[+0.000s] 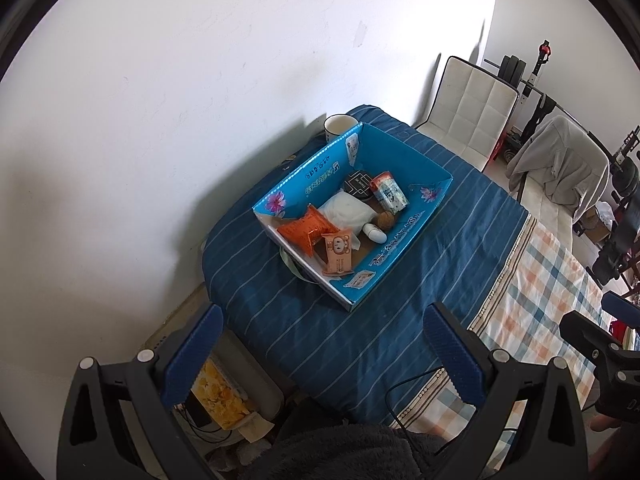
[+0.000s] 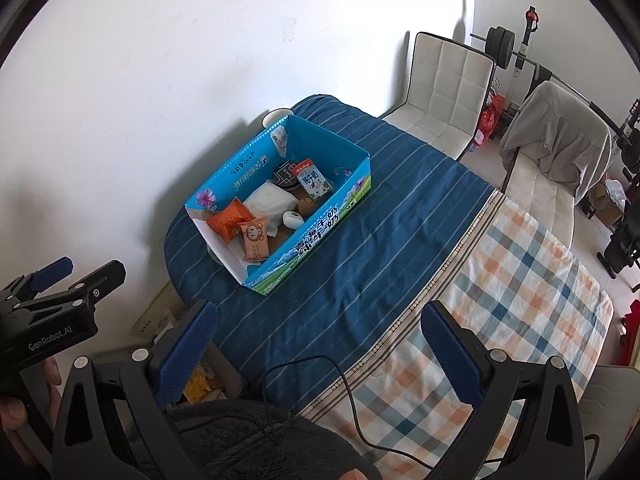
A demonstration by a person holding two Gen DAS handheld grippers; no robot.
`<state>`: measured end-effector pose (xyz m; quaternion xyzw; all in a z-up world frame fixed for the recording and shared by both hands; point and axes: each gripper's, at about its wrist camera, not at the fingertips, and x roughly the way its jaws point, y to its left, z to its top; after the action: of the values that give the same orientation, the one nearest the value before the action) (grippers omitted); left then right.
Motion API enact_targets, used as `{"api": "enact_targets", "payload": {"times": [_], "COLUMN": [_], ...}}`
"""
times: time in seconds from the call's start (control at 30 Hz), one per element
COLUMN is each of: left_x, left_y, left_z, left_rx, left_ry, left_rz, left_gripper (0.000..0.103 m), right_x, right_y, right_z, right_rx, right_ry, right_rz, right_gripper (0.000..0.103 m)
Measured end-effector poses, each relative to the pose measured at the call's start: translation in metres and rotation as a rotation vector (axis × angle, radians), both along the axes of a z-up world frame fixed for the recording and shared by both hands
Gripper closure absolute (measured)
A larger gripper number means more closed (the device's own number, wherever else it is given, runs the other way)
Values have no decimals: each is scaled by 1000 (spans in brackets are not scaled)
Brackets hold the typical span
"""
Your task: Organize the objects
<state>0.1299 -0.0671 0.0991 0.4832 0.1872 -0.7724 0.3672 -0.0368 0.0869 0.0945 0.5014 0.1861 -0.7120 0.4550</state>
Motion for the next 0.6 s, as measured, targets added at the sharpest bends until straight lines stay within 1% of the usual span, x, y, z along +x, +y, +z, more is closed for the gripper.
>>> {"api": "enact_targets", "payload": {"times": [0.17, 0.2, 0.6], "left_x": [1, 1, 5], "left_y": [-1, -1, -3], "left_z": [0, 0, 0], "left_rx": [2, 7, 10], "left_ry": [4, 3, 5], "left_rz": [-1, 33, 39], "left_gripper": [0, 0, 0], "right_x": [2, 3, 8], "right_y": [-1, -2, -5], "right_z": [0, -1, 1], "right_rx": [2, 2, -1], "right_ry": [-6, -7, -5], "right_rz": [4, 4, 7], "right_gripper": [0, 0, 0]}}
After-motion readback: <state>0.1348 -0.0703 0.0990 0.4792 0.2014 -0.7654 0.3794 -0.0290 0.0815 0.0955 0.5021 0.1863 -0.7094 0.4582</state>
